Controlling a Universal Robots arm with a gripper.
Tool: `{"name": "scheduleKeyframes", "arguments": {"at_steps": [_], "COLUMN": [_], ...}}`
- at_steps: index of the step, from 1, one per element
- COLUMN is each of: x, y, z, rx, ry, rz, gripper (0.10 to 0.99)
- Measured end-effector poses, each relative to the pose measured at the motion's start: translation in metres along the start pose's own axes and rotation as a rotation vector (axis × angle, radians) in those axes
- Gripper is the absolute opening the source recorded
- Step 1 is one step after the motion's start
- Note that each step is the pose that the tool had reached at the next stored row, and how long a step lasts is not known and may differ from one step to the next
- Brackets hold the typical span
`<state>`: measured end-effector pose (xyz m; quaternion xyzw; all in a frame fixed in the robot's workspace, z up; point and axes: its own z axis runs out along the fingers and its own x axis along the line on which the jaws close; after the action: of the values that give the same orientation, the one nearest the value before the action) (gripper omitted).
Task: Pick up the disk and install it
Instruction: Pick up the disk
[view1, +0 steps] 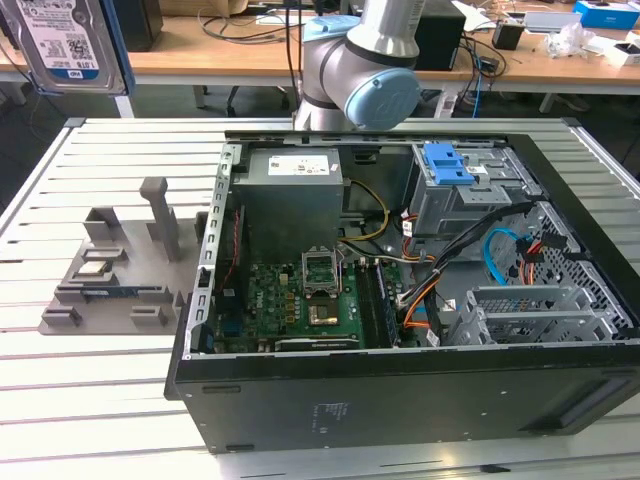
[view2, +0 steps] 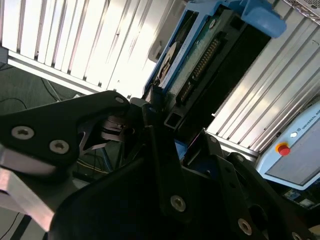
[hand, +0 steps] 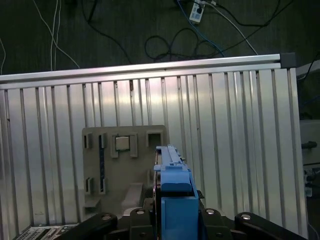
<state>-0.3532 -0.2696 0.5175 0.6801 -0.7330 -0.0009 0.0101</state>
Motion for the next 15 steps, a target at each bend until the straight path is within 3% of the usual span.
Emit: {"name": "scheduleKeyframes", "arguments": {"at_steps": [4, 6, 15], "x": [-0.0007, -0.0011, -0.0017], "y": [-0.0001, -0.0002, -0.0004], "z": [-0.0141, -0.0250, -0.0448], "rx": [0.000, 0.000, 0.000], "ry": [-0.0001, 0.0000, -0.0001], "rz": [0.000, 0.000, 0.000], "gripper": [0.365, 0.365, 0.365]}}
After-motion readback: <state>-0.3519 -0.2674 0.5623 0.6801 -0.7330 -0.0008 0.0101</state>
